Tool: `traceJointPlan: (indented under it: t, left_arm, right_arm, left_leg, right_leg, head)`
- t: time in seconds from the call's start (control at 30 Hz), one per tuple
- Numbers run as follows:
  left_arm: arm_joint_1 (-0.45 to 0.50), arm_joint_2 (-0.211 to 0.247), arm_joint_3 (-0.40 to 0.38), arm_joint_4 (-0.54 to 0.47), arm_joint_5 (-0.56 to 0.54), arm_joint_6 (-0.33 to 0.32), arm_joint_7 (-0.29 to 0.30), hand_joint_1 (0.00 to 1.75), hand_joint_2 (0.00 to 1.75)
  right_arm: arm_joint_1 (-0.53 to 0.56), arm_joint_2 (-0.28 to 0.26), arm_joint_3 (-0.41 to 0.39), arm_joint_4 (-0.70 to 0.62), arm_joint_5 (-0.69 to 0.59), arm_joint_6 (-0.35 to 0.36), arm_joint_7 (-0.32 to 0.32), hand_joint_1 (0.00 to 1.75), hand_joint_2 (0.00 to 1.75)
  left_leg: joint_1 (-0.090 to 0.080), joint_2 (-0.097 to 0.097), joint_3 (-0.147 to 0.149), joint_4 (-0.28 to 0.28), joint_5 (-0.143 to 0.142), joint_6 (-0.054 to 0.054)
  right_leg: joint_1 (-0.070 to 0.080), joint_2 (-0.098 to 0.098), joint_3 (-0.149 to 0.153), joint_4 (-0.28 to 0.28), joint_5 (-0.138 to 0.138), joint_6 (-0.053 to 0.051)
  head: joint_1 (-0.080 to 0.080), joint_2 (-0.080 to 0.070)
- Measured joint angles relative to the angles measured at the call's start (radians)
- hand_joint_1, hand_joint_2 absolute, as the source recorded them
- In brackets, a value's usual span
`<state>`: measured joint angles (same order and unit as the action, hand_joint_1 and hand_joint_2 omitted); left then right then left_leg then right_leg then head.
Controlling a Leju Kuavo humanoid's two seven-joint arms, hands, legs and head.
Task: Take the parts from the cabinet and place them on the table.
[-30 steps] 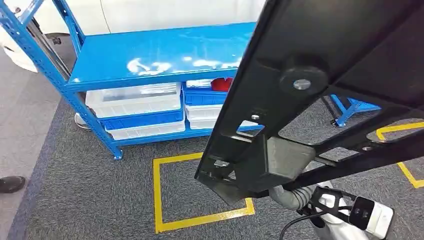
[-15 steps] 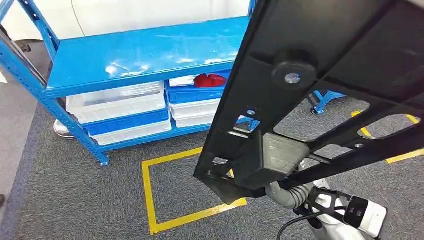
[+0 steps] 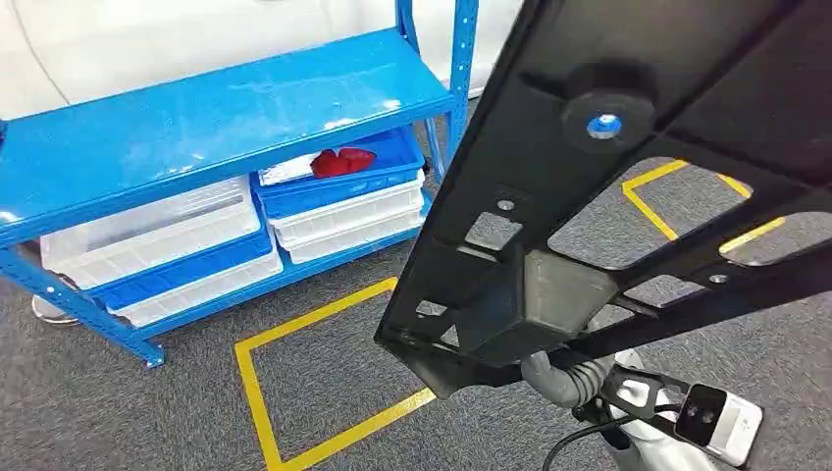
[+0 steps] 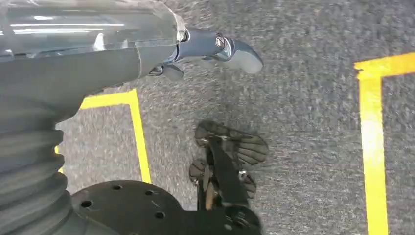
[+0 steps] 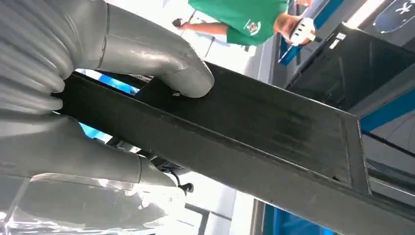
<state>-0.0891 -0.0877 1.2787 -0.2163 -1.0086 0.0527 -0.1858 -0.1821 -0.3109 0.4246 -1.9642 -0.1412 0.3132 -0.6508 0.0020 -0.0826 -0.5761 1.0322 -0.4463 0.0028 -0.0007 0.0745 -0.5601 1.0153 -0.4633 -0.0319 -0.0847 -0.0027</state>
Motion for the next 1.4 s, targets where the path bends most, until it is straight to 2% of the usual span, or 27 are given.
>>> traceJointPlan:
  t: [0.03, 0.13, 0.17, 0.23, 0.3, 0.37, 0.4, 0.47, 0.5, 0.53, 0.67, 0.73, 0.8, 0.83, 0.87, 0.9, 0.97, 1.0, 1.03, 1.1, 1.17, 1.2, 1.23, 1.27, 1.33, 1.37, 1.4]
  left_arm:
    - [0.001, -0.001, 0.000, 0.000, 0.000, 0.000, 0.000, 0.00, 1.75]
    - [-0.002, -0.003, 0.000, 0.000, -0.001, 0.005, 0.000, 0.00, 1.75]
    - [-0.004, -0.008, 0.000, 0.000, -0.003, 0.011, 0.001, 0.00, 1.75]
    - [-0.007, -0.010, 0.000, 0.000, -0.006, 0.019, 0.000, 0.00, 1.75]
    - [-0.003, -0.009, 0.000, 0.000, -0.009, 0.026, 0.000, 0.00, 1.75]
    - [0.000, -0.009, 0.000, 0.000, -0.011, 0.030, -0.002, 0.00, 1.75]
    - [-0.001, -0.009, 0.000, 0.000, -0.011, 0.031, -0.002, 0.00, 1.75]
    - [-0.003, -0.010, 0.000, 0.000, -0.014, 0.029, -0.002, 0.00, 1.75]
    - [-0.003, -0.011, 0.000, 0.000, -0.015, 0.029, -0.001, 0.00, 1.75]
    - [-0.002, -0.011, 0.000, 0.000, -0.015, 0.029, 0.001, 0.00, 1.75]
    - [-0.005, -0.011, 0.000, 0.000, -0.009, 0.043, 0.014, 0.00, 1.75]
    - [-0.003, -0.007, 0.001, 0.000, -0.006, 0.043, -0.001, 0.00, 1.75]
    - [0.000, -0.001, 0.002, 0.000, -0.006, 0.034, -0.015, 0.00, 1.75]
    - [0.003, 0.006, 0.002, 0.000, -0.006, 0.023, -0.017, 0.00, 1.75]
    - [0.004, 0.013, 0.002, 0.000, -0.006, 0.018, -0.019, 0.00, 1.75]
    - [0.004, 0.023, 0.002, 0.000, -0.005, 0.016, -0.021, 0.00, 1.75]
    - [0.002, 0.039, 0.003, 0.000, 0.003, 0.013, -0.032, 0.00, 1.75]
    - [0.003, 0.051, 0.005, -0.001, 0.006, 0.010, -0.040, 0.00, 1.75]
    - [0.005, 0.060, 0.008, -0.002, 0.010, 0.008, -0.047, 0.00, 1.75]
    - [0.006, 0.066, 0.012, -0.004, 0.013, 0.010, -0.058, 0.00, 1.75]
    - [0.000, 0.072, 0.015, -0.005, 0.013, 0.020, -0.075, 0.00, 1.75]
    - [-0.005, 0.071, 0.015, -0.005, 0.011, 0.021, -0.082, 0.00, 1.75]
    - [-0.007, 0.073, 0.015, -0.005, 0.009, 0.023, -0.087, 0.00, 1.75]
    - [-0.005, 0.075, 0.015, -0.005, 0.004, 0.022, -0.095, 0.00, 1.75]
    - [-0.001, 0.078, 0.015, -0.005, 0.001, 0.020, -0.100, 0.00, 1.75]
    - [0.000, 0.078, 0.015, -0.005, 0.001, 0.020, -0.100, 0.00, 1.75]
    - [-0.001, 0.078, 0.015, -0.005, 0.001, 0.019, -0.101, 0.00, 1.75]
  right_arm:
    - [-0.002, 0.000, 0.002, -0.002, 0.001, 0.000, 0.000, 1.75, 1.75]
    - [0.007, 0.000, 0.005, -0.008, 0.001, 0.000, 0.000, 1.75, 1.75]
    - [0.007, 0.000, 0.006, -0.011, 0.002, 0.000, 0.000, 1.75, 1.75]
    - [0.007, 0.003, 0.007, -0.016, 0.007, -0.001, 0.000, 1.75, 1.75]
    - [0.009, 0.006, 0.010, -0.016, 0.023, -0.011, 0.000, 1.75, 1.75]
    - [0.011, 0.006, 0.014, -0.024, 0.030, -0.027, 0.000, 1.75, 1.75]
    - [0.010, 0.006, 0.014, -0.029, 0.030, -0.031, 0.000, 1.75, 1.75]
    - [0.010, 0.006, 0.016, -0.043, 0.030, -0.040, 0.000, 1.75, 1.75]
    - [0.011, 0.006, 0.017, -0.049, 0.029, -0.041, 0.000, 1.75, 1.75]
    - [0.011, 0.006, 0.018, -0.056, 0.026, -0.037, 0.000, 1.75, 1.75]
    - [0.021, 0.006, 0.012, -0.071, 0.012, 0.011, 0.000, 1.75, 1.75]
    - [0.020, 0.005, 0.000, -0.074, 0.010, 0.031, 0.000, 1.75, 1.75]
    - [0.023, 0.005, -0.018, -0.074, 0.009, 0.050, 0.000, 1.75, 1.75]
    - [0.028, 0.005, -0.030, -0.077, 0.009, 0.058, 0.000, 1.75, 1.75]
    - [0.033, 0.005, -0.043, -0.080, 0.009, 0.062, 0.000, 1.75, 1.75]
    - [0.037, 0.005, -0.054, -0.084, 0.008, 0.070, 0.000, 1.75, 1.75]
    - [0.044, 0.005, -0.076, -0.099, 0.003, 0.092, 0.000, 1.75, 1.75]
    - [0.048, 0.005, -0.082, -0.107, 0.003, 0.098, 0.000, 1.75, 1.75]
    - [0.049, 0.005, -0.088, -0.113, 0.003, 0.101, 0.000, 1.75, 1.75]
    - [0.056, 0.005, -0.093, -0.116, 0.005, 0.103, 0.000, 1.75, 1.75]
    - [0.060, 0.005, -0.096, -0.121, 0.012, 0.088, 0.000, 1.75, 1.75]
    - [0.063, 0.006, -0.098, -0.124, 0.020, 0.075, 0.000, 1.75, 1.75]
    - [0.059, 0.007, -0.099, -0.127, 0.023, 0.063, 0.000, 1.75, 1.75]
    - [0.058, 0.007, -0.100, -0.127, 0.033, 0.043, 0.000, 1.75, 1.75]
    - [0.066, 0.011, -0.099, -0.127, 0.041, 0.024, 0.000, 1.75, 1.75]
    - [0.067, 0.011, -0.099, -0.127, 0.043, 0.021, 0.000, 1.75, 1.75]
    - [0.068, 0.011, -0.099, -0.127, 0.045, 0.017, 0.000, 1.75, 1.75]
  left_leg:
    - [0.005, -0.008, 0.008, -0.024, -0.003, -0.001]
    - [-0.003, 0.020, 0.010, -0.026, -0.002, 0.006]
    - [0.006, 0.033, 0.015, -0.042, 0.006, 0.014]
    - [0.005, 0.057, 0.021, -0.053, 0.011, 0.020]
    - [0.001, 0.082, 0.020, -0.052, 0.010, 0.021]
    - [0.000, 0.108, 0.019, -0.049, 0.007, 0.021]
    - [0.001, 0.121, 0.019, -0.047, 0.005, 0.020]
    - [0.001, 0.141, 0.021, -0.042, 0.000, 0.015]
    - [-0.001, 0.149, 0.024, -0.039, -0.003, 0.011]
    - [-0.009, 0.157, 0.023, -0.035, -0.007, 0.004]
    - [-0.008, 0.193, 0.029, -0.036, -0.011, -0.017]
    - [-0.001, 0.119, 0.002, 0.031, -0.063, -0.029]
    - [0.000, 0.095, -0.075, 0.202, -0.147, -0.033]
    - [0.000, 0.092, -0.108, 0.272, -0.168, -0.033]
    - [0.000, 0.092, -0.120, 0.294, -0.162, -0.032]
    - [-0.001, 0.091, -0.110, 0.269, -0.137, -0.029]
    - [-0.004, 0.071, -0.037, 0.110, -0.044, -0.014]
    - [-0.004, 0.026, 0.003, 0.025, -0.006, -0.003]
    - [-0.003, -0.014, 0.021, -0.018, -0.011, 0.008]
    - [-0.008, 0.004, 0.030, -0.034, -0.013, 0.002]
    - [-0.003, 0.028, 0.033, -0.048, -0.006, 0.011]
    - [0.003, 0.046, 0.038, -0.060, 0.004, 0.012]
    - [0.004, 0.054, 0.040, -0.068, 0.006, 0.017]
    - [0.003, 0.068, 0.039, -0.068, 0.007, 0.020]
    - [0.002, 0.096, 0.038, -0.067, 0.005, 0.020]
    - [0.003, 0.110, 0.037, -0.066, 0.004, 0.018]
    - [0.004, 0.124, 0.037, -0.065, 0.002, 0.015]
  right_leg:
    - [0.003, 0.013, -0.005, 0.006, 0.000, 0.007]
    - [-0.009, 0.043, -0.016, -0.002, 0.010, 0.029]
    - [-0.003, 0.049, -0.017, -0.002, 0.009, 0.035]
    - [-0.002, -0.037, -0.051, 0.075, -0.046, 0.039]
    - [-0.009, -0.063, -0.125, 0.232, -0.120, 0.044]
    - [-0.013, -0.069, -0.158, 0.299, -0.126, 0.048]
    - [-0.015, -0.073, -0.137, 0.258, -0.093, 0.050]
    - [-0.015, -0.104, -0.045, 0.087, -0.009, 0.049]
    - [-0.012, -0.150, -0.006, 0.011, 0.002, 0.046]
    - [0.001, -0.164, -0.003, -0.002, -0.005, 0.035]
    - [-0.001, -0.112, -0.011, -0.005, 0.005, 0.009]
    - [-0.006, -0.095, -0.013, -0.007, 0.011, -0.002]
    - [-0.003, -0.072, -0.016, -0.007, 0.014, -0.009]
    - [-0.001, -0.059, -0.018, -0.006, 0.015, -0.010]
    - [0.002, -0.047, -0.017, -0.005, 0.015, -0.011]
    - [0.004, -0.034, -0.016, -0.005, 0.015, -0.011]
    - [0.007, -0.006, -0.014, -0.002, 0.015, -0.010]
    - [0.004, 0.004, -0.013, -0.002, 0.015, -0.010]
    - [0.009, 0.015, -0.016, 0.001, 0.016, -0.007]
    - [-0.002, 0.042, -0.026, 0.001, 0.021, 0.005]
    - [-0.002, 0.068, -0.031, -0.004, 0.027, 0.020]
    - [-0.001, 0.045, -0.033, 0.009, 0.019, 0.021]
    - [0.006, -0.014, -0.052, 0.042, -0.011, 0.025]
    - [0.002, -0.043, -0.086, 0.113, -0.054, 0.030]
    - [-0.011, -0.063, -0.158, 0.266, -0.118, 0.039]
    - [-0.017, -0.066, -0.177, 0.303, -0.121, 0.045]
    - [-0.024, -0.071, -0.168, 0.287, -0.098, 0.051]
  head:
    - [0.000, 0.000]
    - [0.000, 0.000]
    - [0.000, 0.000]
    - [0.000, 0.000]
    - [0.000, 0.000]
    - [0.000, 0.000]
    - [0.000, 0.000]
    - [0.000, 0.000]
    - [0.000, 0.000]
    - [0.000, 0.000]
    - [0.000, 0.000]
    - [0.000, 0.000]
    - [0.000, 0.000]
    - [0.000, 0.000]
    - [0.000, 0.000]
    - [0.000, 0.000]
    - [0.000, 0.000]
    - [0.000, 0.000]
    - [0.000, 0.000]
    - [0.000, 0.000]
    - [0.000, 0.000]
    - [0.000, 0.000]
    - [0.000, 0.000]
    - [0.000, 0.000]
    - [0.000, 0.000]
    - [0.000, 0.000]
    - [0.000, 0.000]
